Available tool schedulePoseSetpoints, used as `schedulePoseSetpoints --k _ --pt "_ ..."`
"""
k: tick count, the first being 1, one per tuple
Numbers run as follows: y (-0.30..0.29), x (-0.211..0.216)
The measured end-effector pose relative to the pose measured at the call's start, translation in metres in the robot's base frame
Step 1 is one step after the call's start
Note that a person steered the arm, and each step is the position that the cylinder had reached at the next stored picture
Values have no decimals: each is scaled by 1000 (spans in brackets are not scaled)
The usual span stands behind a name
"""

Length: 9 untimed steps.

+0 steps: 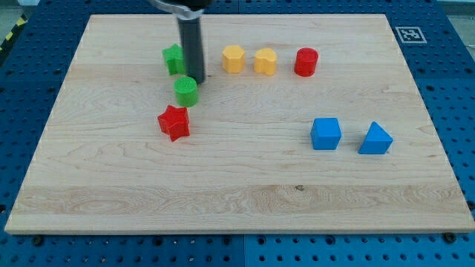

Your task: Move green circle parallel to blue cube

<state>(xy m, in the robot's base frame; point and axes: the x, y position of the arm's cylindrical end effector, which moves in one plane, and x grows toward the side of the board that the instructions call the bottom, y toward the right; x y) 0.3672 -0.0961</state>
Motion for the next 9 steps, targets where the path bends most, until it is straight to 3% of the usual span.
schedulePoseSetpoints --k 1,3,5,9 --pt "-31 2" --pt "-28 20" --pt "27 25" --pt "54 76"
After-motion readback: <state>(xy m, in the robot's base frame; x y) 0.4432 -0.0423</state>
